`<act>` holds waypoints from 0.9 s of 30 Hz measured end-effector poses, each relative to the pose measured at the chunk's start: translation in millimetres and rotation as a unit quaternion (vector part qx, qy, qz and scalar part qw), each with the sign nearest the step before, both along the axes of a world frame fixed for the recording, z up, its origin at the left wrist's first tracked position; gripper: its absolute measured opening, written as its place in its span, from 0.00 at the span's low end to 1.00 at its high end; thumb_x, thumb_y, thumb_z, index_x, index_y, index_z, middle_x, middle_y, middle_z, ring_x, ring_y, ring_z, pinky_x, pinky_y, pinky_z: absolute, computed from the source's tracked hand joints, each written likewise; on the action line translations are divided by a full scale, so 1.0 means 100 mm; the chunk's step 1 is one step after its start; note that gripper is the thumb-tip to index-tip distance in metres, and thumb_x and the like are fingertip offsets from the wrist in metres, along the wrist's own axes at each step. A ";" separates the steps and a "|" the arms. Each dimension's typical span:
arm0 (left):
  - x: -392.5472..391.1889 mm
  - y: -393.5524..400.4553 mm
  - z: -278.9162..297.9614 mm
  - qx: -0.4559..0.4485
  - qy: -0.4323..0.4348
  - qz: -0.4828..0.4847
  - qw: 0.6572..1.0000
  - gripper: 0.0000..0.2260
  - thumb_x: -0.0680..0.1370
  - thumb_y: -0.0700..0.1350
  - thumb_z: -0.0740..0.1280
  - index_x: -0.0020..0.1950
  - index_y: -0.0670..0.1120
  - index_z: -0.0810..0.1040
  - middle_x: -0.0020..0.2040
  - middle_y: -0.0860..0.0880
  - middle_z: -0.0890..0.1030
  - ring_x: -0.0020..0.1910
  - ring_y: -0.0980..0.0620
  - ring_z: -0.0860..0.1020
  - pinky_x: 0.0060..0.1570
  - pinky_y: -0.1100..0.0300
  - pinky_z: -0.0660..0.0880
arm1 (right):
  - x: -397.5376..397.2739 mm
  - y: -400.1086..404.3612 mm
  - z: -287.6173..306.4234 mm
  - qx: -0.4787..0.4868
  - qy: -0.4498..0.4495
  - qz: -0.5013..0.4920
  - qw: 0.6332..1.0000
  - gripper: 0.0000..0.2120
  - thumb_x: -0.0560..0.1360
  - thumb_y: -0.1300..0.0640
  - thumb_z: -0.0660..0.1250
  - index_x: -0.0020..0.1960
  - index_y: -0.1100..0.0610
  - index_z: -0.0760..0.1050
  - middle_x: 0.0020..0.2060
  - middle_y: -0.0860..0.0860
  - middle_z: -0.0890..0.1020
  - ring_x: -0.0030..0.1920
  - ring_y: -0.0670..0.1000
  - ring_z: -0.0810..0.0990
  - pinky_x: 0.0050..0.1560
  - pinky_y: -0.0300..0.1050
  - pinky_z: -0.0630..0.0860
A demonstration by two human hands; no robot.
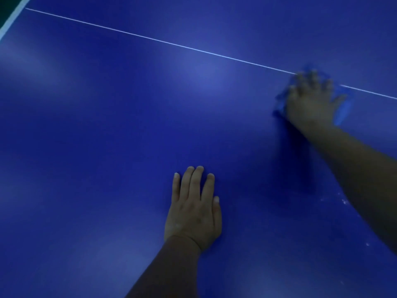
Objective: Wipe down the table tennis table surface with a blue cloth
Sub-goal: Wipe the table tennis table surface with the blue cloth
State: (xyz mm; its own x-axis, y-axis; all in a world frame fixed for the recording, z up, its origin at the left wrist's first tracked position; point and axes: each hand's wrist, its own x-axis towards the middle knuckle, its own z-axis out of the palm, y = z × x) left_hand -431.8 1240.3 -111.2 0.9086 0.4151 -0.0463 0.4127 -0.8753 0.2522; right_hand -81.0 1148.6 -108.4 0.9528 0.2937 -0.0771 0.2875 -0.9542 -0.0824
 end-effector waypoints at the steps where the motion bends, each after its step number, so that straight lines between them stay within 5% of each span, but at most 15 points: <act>1: 0.00 0.00 0.00 0.000 0.006 0.000 1.000 0.23 0.81 0.51 0.54 0.72 0.42 0.73 0.73 0.40 0.70 0.75 0.41 0.62 0.74 0.40 0.54 | 0.04 -0.13 0.07 0.022 0.021 -0.089 0.996 0.27 0.82 0.43 0.45 0.80 0.45 0.55 0.81 0.48 0.52 0.80 0.62 0.47 0.72 0.76 0.44; 4: 0.00 0.00 -0.01 0.006 0.006 -0.001 1.000 0.23 0.81 0.51 0.54 0.72 0.42 0.72 0.73 0.40 0.69 0.75 0.41 0.62 0.74 0.40 0.53 | -0.32 -0.06 0.09 0.018 0.002 -0.100 0.995 0.27 0.82 0.43 0.46 0.81 0.47 0.56 0.81 0.49 0.53 0.80 0.63 0.48 0.72 0.77 0.45; 8: 0.00 -0.01 -0.02 0.016 -0.007 0.004 1.000 0.23 0.81 0.51 0.54 0.71 0.41 0.73 0.73 0.40 0.68 0.75 0.40 0.63 0.74 0.39 0.54 | -1.03 0.32 -0.02 -0.008 0.010 0.264 0.965 0.29 0.81 0.41 0.43 0.80 0.45 0.57 0.81 0.48 0.55 0.80 0.60 0.50 0.74 0.72 0.44; 9: 0.00 -0.01 -0.02 0.014 -0.009 0.004 1.000 0.23 0.81 0.51 0.54 0.71 0.41 0.73 0.73 0.40 0.68 0.74 0.40 0.64 0.74 0.39 0.54 | -1.01 0.25 -0.02 -0.017 0.011 0.290 0.957 0.30 0.80 0.40 0.42 0.80 0.44 0.57 0.81 0.47 0.56 0.81 0.59 0.50 0.75 0.70 0.44; 12: 0.02 0.00 -0.02 0.012 -0.014 0.004 1.000 0.23 0.81 0.51 0.54 0.71 0.40 0.73 0.72 0.39 0.69 0.74 0.39 0.64 0.74 0.38 0.54 | -0.48 -0.29 -0.01 -0.029 -0.011 0.075 0.997 0.29 0.80 0.40 0.44 0.80 0.44 0.55 0.81 0.46 0.54 0.80 0.59 0.50 0.74 0.72 0.46; 15: 0.02 -0.01 -0.03 0.015 -0.028 0.005 0.999 0.24 0.80 0.52 0.54 0.70 0.39 0.74 0.72 0.39 0.69 0.74 0.38 0.64 0.75 0.39 0.52 | -0.26 -0.54 0.07 0.013 0.007 -0.165 0.986 0.27 0.82 0.43 0.48 0.80 0.46 0.56 0.81 0.48 0.52 0.80 0.62 0.48 0.72 0.76 0.46; 17: 0.02 -0.01 -0.04 0.014 -0.046 0.004 0.999 0.24 0.79 0.51 0.55 0.68 0.38 0.76 0.71 0.38 0.70 0.73 0.37 0.65 0.76 0.38 0.52 | -0.43 -0.22 0.06 0.002 -0.018 -0.105 0.994 0.27 0.83 0.44 0.49 0.81 0.46 0.56 0.81 0.48 0.52 0.80 0.63 0.48 0.72 0.77 0.46; 20: 0.04 -0.01 -0.04 0.024 -0.055 0.010 0.998 0.24 0.79 0.51 0.56 0.67 0.37 0.76 0.71 0.36 0.70 0.72 0.35 0.65 0.76 0.38 0.52 | -0.78 0.44 0.02 -0.001 -0.005 0.189 0.982 0.26 0.83 0.42 0.49 0.80 0.43 0.54 0.81 0.45 0.52 0.81 0.59 0.47 0.74 0.70 0.40; 22: 0.03 -0.02 -0.03 0.020 -0.052 0.013 0.998 0.25 0.79 0.51 0.56 0.67 0.36 0.76 0.71 0.36 0.69 0.72 0.35 0.65 0.77 0.40 0.50 | -0.63 0.47 0.05 -0.010 0.026 0.272 0.962 0.25 0.84 0.42 0.48 0.81 0.42 0.53 0.81 0.44 0.51 0.81 0.56 0.46 0.75 0.68 0.39; 27: 0.03 -0.01 0.01 0.010 -0.039 0.009 0.999 0.25 0.79 0.51 0.55 0.68 0.35 0.75 0.71 0.36 0.68 0.73 0.34 0.65 0.77 0.40 0.50 | 0.49 -0.95 0.03 -0.023 -0.012 -0.092 0.995 0.27 0.81 0.42 0.44 0.79 0.42 0.57 0.81 0.46 0.53 0.80 0.60 0.49 0.72 0.76 0.47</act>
State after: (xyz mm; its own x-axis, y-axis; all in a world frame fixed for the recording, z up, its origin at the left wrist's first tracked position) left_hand -428.6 1239.4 -110.4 0.9012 0.4321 0.0330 0.4088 -0.8729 0.2665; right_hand -31.9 1053.3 -105.6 0.9917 0.1117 -0.0637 0.1097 -0.9934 -0.0332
